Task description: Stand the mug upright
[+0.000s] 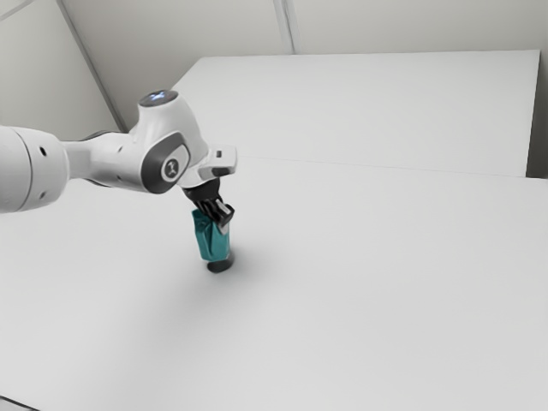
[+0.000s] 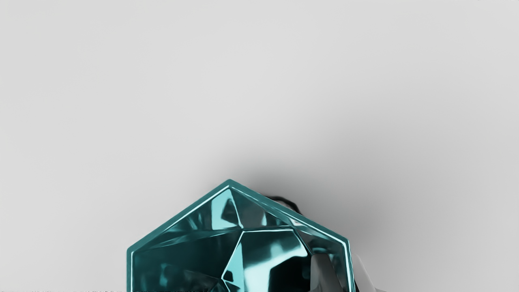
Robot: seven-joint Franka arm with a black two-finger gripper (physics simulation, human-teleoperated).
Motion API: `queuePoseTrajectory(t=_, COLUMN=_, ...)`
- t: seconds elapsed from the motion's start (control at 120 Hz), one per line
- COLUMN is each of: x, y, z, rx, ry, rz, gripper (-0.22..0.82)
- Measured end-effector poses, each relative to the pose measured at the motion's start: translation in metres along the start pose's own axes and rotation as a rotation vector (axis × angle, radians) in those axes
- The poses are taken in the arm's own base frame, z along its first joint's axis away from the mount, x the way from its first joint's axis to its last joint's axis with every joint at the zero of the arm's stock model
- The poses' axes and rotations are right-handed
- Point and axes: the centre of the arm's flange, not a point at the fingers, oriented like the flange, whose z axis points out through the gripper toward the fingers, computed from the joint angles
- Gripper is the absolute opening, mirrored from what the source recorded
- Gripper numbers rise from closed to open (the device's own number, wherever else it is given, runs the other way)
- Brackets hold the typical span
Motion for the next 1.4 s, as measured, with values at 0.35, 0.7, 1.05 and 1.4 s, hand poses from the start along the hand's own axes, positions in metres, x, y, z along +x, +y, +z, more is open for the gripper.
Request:
queuePoseTrajectory(t=0.35, x=0.006, y=0.009, z=0.009, rx=-0.006, ry=-0.016, rz=-0.091, gripper=-0.04)
queuePoseTrajectory(t=0.7, x=0.012, y=0.007, z=-0.01, rx=-0.002, ry=0.009, rz=-0.164, gripper=0.41)
queuePoseTrajectory(t=1.05, x=0.026, y=0.007, z=-0.088, rx=0.023, ry=0.075, rz=-0.191, gripper=0.55)
queuePoseTrajectory(t=1.4, x=0.029, y=-0.019, z=-0.188, rx=0.037, ry=0.081, rz=-0.156, gripper=0.6)
